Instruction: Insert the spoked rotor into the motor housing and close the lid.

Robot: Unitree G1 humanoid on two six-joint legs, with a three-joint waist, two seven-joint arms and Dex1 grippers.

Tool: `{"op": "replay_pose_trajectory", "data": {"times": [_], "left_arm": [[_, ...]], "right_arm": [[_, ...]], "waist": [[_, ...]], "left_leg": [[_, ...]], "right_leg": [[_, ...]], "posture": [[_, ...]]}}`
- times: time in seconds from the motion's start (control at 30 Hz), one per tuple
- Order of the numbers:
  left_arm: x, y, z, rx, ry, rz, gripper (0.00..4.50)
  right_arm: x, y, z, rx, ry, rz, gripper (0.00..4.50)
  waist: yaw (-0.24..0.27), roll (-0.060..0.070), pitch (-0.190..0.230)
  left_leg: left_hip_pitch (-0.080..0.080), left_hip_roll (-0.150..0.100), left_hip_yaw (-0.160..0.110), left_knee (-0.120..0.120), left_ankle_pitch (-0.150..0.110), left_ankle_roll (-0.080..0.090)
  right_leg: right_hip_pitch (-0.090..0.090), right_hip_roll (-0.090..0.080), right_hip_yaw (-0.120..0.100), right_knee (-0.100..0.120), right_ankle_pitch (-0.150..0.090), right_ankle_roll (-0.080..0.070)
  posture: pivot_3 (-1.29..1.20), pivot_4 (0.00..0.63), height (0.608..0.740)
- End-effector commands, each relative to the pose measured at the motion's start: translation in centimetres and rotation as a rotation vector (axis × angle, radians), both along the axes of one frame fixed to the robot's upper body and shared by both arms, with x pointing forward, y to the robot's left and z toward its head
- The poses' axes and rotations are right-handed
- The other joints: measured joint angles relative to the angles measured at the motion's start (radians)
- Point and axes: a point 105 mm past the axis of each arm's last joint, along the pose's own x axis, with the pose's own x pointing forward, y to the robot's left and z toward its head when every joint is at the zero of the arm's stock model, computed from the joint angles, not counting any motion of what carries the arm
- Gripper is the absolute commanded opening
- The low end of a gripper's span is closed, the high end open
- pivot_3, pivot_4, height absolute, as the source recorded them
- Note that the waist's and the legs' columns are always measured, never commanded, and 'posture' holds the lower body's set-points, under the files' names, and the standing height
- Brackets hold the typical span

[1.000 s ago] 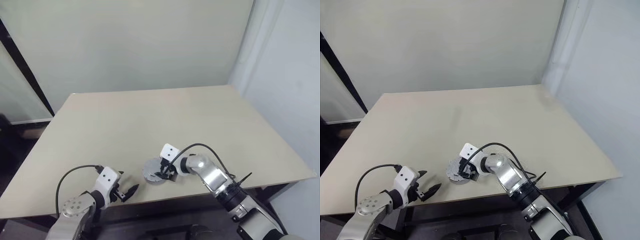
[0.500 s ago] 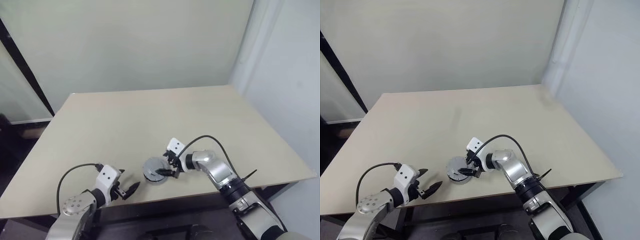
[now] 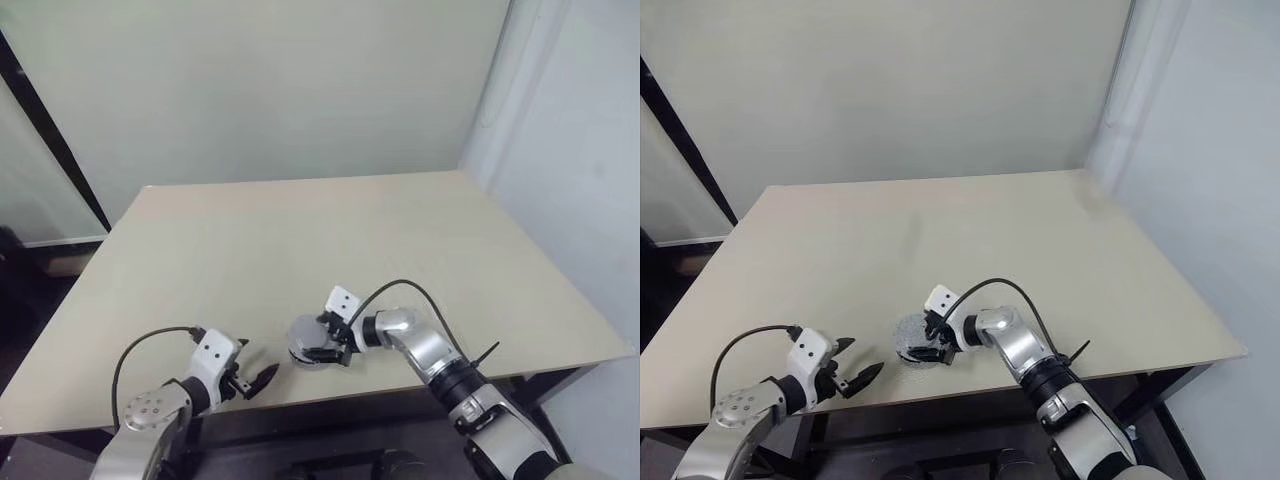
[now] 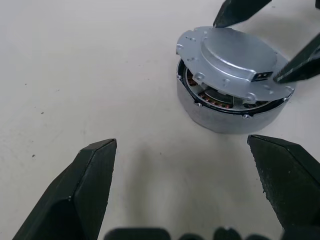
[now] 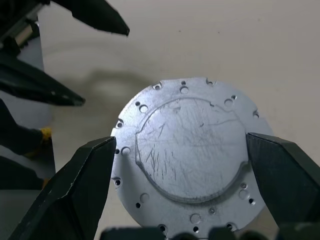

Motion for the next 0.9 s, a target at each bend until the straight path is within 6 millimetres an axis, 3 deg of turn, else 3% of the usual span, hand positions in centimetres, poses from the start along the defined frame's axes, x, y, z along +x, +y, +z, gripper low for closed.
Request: {"op": "replay_pose_trajectory", "data": {"times": [0.03,0.17,0.33,0.9], "left_arm": [[0.05,0.67,1.32,0.019,-0.028,-0.002,4.5],[-0.25,1.16,1.17,0.024,-0.013,0.01,4.5],[-0.29,1.29,1.2,0.021,-0.009,0.017,4.5],[-0.21,0.99,0.89,0.029,0.014,-0.005,4.5]], "right_arm": [[0.71,0.64,1.38,0.016,-0.068,0.014,4.47],[0.83,0.58,1.18,0.006,-0.071,0.012,4.47],[0.87,0.74,1.37,0.009,-0.055,0.009,3.23],[0.52,1.03,1.09,-0.131,-0.069,0.016,3.21]], "waist": [[0.0,0.0,0.0],[0.0,0.0,0.0],[0.0,0.0,0.0],[0.0,0.0,0.0]], "left_leg": [[0.0,0.0,0.0,0.0,0.0,0.0],[0.0,0.0,0.0,0.0,0.0,0.0],[0.0,0.0,0.0,0.0,0.0,0.0],[0.0,0.0,0.0,0.0,0.0,0.0]], "right_leg": [[0.0,0.0,0.0,0.0,0.0,0.0],[0.0,0.0,0.0,0.0,0.0,0.0],[0.0,0.0,0.0,0.0,0.0,0.0],[0.0,0.0,0.0,0.0,0.0,0.0]], "posture": [[0.0,0.0,0.74],[0.0,0.0,0.74],[0.0,0.0,0.74],[0.0,0.0,0.74]]}}
